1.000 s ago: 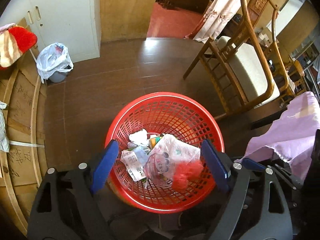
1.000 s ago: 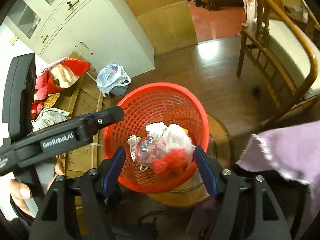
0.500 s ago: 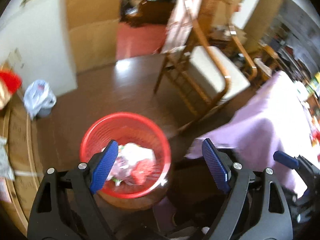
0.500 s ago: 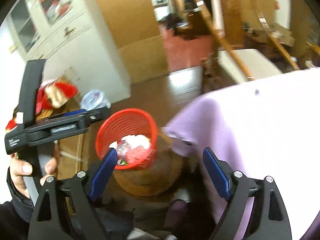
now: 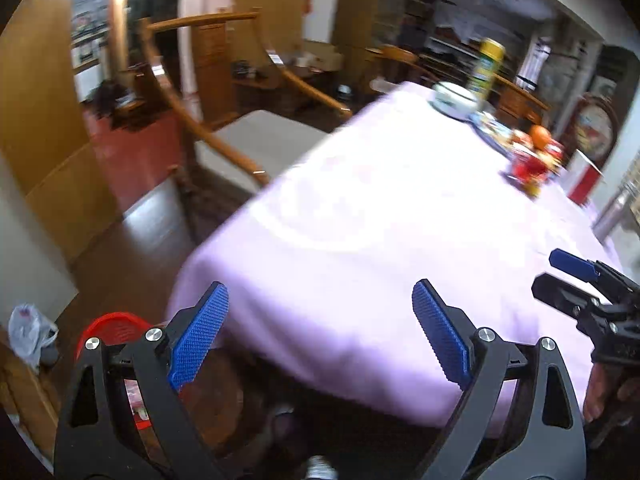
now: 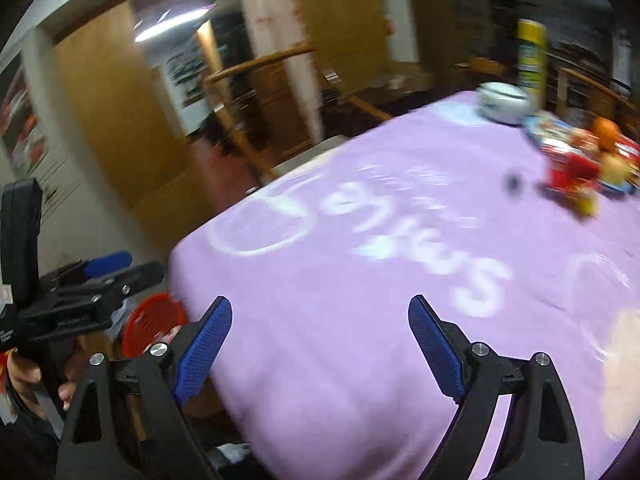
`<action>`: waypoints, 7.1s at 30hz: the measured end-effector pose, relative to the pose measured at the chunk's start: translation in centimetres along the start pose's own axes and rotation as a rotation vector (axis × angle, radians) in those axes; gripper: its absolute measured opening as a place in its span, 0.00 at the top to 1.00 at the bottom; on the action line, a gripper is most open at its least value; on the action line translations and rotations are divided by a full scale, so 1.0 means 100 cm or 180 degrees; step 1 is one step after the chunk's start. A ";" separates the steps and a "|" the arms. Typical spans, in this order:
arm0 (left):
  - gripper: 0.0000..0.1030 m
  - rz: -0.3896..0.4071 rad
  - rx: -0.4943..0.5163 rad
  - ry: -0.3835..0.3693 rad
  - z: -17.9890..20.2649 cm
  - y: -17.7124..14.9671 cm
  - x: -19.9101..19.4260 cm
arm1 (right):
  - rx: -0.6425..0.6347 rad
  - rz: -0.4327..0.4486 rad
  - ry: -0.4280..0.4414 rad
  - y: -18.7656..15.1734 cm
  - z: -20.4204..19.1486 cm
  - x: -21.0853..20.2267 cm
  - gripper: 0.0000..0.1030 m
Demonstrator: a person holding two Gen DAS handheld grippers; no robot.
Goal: Collect trash
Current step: 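Bring both open tools back over the table toward the red chip bag, then close the right tool on the red chip bag and lift it, then grasp the yellow mesh net with the left tool while the right tool holds the chip bag, then carry the chip bag and yellow mesh net over to the red wastebasket, then open both tools to drop the chip bag and yellow net into the wastebasket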
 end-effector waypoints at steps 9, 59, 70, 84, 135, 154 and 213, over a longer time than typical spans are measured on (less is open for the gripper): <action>0.13 -0.0073 0.0559 -0.0307 0.114 0.015 0.031 | 0.0595 0.0256 -0.0343 -0.017 0.111 -0.049 0.14; 0.09 -0.0299 0.0638 -0.0363 0.267 0.144 0.217 | -0.0116 -0.0212 -0.1404 0.147 0.321 0.110 0.10; 0.09 -0.0410 0.0633 -0.0414 0.269 0.139 0.222 | -0.0111 -0.0277 -0.1242 0.148 0.317 0.128 0.56; 0.09 -0.0604 0.0678 -0.0567 0.316 0.130 0.238 | 0.1621 0.0330 -0.1752 0.081 0.357 -0.019 0.60; 0.60 0.0052 0.0555 -0.0256 0.144 0.071 0.071 | 0.0870 0.0052 -0.0262 0.017 0.135 0.015 0.60; 0.60 0.0342 -0.0559 0.0551 -0.114 -0.036 -0.049 | -0.0589 -0.0259 0.1106 0.012 -0.189 0.040 0.60; 0.10 -0.0863 -0.1939 0.1750 -0.306 -0.202 0.012 | -0.1317 -0.1503 0.0897 -0.112 -0.304 0.230 0.23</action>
Point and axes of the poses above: each gripper's, at about its wrist camera, not at the fingertips, and x roughly the way its jaws point, z to its right, y to its top, the point moved 6 cm from there along x, roughly the way its jaws point, and after that the axes turned 1 degree about -z, right-handed, at the moved point
